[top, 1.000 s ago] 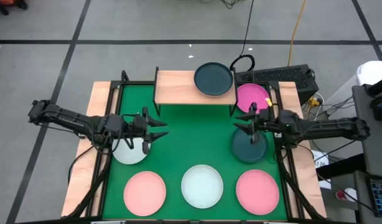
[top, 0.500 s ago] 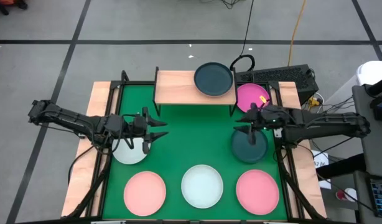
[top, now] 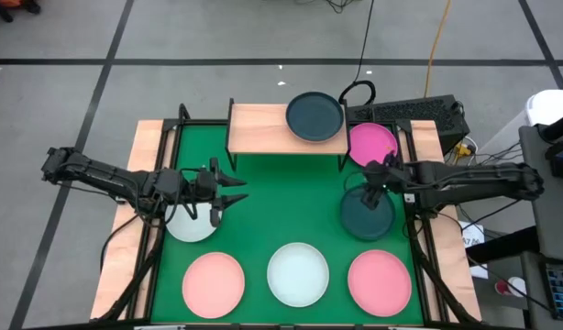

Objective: Place and stack plates onto a shelf
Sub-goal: Stack the pink plate on top of the black plate

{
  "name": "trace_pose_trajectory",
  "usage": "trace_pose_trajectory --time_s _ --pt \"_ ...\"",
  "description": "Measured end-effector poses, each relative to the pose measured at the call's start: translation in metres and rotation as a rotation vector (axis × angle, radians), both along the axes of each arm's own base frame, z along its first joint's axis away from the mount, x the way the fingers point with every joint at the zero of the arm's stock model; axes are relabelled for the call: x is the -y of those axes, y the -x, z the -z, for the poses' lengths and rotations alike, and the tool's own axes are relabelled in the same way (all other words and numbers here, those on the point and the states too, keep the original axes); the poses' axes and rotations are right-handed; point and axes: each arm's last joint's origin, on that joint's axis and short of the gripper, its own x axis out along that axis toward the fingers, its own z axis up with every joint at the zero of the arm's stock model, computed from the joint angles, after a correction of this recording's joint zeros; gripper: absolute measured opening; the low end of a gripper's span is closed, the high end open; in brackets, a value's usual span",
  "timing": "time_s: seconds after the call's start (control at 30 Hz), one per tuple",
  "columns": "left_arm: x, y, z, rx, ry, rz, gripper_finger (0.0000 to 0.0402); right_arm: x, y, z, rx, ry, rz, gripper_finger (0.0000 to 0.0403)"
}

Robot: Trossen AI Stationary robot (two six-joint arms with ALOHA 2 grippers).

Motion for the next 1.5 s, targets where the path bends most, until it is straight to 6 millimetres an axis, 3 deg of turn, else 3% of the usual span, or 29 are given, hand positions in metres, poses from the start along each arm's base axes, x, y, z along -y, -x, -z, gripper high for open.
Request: trace_pose_trajectory --time_s 0.53,0.77,0.97,1.27,1.4,1.5 --pt "0.0 0.0 0.0 0.001 0.002 0.0 0.017 0.039 -0.02 0.034 -0.253 0.058 0.171 0.0141" --pt "0.0 0.0 0.0 0.001 0.003 0.0 0.017 0.055 -0.03 0.046 -0.333 0.117 0.112 0.0141" --pt "0.0 0.0 0.0 0.001 0.005 0.0 0.017 0.064 -0.03 0.058 -0.41 0.06 0.074 0.0141" --pt "0.0 0.0 0.0 0.001 0.008 0.0 0.017 0.082 -0.029 0.072 -0.463 0.035 0.121 0.014" --pt "0.0 0.0 0.0 0.001 0.009 0.0 0.017 0.09 -0.028 0.077 -0.475 0.03 0.142 0.0119" --pt "0.0 0.0 0.0 0.001 0.012 0.0 0.017 0.093 -0.027 0.079 -0.486 0.014 0.154 0.0077"
